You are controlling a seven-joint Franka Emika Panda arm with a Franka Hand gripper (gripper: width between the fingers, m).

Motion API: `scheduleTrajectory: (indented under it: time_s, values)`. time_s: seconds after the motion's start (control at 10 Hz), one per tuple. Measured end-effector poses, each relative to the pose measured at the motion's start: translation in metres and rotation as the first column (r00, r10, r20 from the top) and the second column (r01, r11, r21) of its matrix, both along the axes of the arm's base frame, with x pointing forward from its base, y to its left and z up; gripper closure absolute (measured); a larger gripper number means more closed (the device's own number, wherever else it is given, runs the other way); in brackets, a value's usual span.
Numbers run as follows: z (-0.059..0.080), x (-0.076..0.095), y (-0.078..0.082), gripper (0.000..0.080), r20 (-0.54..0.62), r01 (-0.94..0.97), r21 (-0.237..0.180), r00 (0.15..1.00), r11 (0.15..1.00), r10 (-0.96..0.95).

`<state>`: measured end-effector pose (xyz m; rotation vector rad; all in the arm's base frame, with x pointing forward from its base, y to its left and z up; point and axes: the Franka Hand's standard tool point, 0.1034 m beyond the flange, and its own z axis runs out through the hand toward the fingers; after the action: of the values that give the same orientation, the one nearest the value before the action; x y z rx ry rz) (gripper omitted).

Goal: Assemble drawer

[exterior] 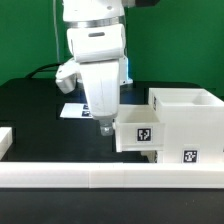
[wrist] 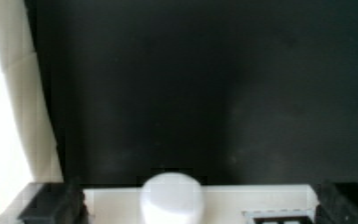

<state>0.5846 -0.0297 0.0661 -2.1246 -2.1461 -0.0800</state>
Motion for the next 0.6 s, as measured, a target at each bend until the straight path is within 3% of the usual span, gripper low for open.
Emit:
scheduleTrajectory:
  time_s: [0.6]
  values:
    - [0.002,0.001,0.052,0.015,-0.003,-0.025,0.018,1.0,1.0,0.025]
